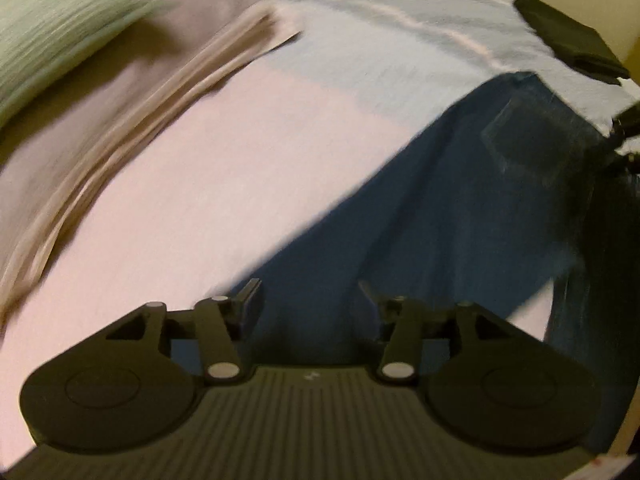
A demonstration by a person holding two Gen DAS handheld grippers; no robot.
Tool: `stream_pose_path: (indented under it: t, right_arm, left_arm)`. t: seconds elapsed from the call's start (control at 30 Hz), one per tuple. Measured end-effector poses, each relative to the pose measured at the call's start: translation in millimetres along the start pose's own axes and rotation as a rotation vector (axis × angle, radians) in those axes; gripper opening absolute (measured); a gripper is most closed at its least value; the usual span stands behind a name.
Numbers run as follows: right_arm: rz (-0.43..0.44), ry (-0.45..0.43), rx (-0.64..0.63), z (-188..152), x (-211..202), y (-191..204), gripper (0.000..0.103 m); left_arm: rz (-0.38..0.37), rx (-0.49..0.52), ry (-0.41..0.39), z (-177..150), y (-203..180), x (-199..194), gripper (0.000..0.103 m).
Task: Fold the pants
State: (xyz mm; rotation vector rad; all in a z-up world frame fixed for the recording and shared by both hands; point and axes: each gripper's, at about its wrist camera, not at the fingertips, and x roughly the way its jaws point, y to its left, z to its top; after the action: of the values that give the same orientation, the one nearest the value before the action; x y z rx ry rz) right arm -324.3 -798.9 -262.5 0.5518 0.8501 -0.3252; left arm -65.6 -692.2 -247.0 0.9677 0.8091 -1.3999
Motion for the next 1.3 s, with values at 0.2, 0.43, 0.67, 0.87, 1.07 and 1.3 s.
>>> stream_pose_path:
  t: [0.2,0.43,0.67,0.87,1.07,1.3]
  right_arm:
    - [-0.065,0.063,0.004,-30,71,61,0.027]
    - [-0.177,0.116,-0.117,-27,108,109,0.027]
    - [-0.238,0.099,-0.069,-25,81,179,0.028]
    - [-0.241,0.166,0.004,-42,81,247,0.028]
    - [-0.287,0.194,0.047,-56,53,274,0.043]
    - [-0.366,0.181,0.122,-84,-9,277,0.066]
  left_arm:
    - [0.013,-0.123,0.037,-111,26,-33,0.047]
    - [0.001,-0.172,0.039,-191,45,-54,0.049]
    - [0.019,-0.212,-0.003,-254,79,-88,0.054]
    - [0.032,-0.184,-0.002,-298,90,-115,0.058]
    - [0.083,-0.223,0.027,-330,89,-145,0.070]
    - [0.160,-0.334,0.046,-354,66,-197,0.088]
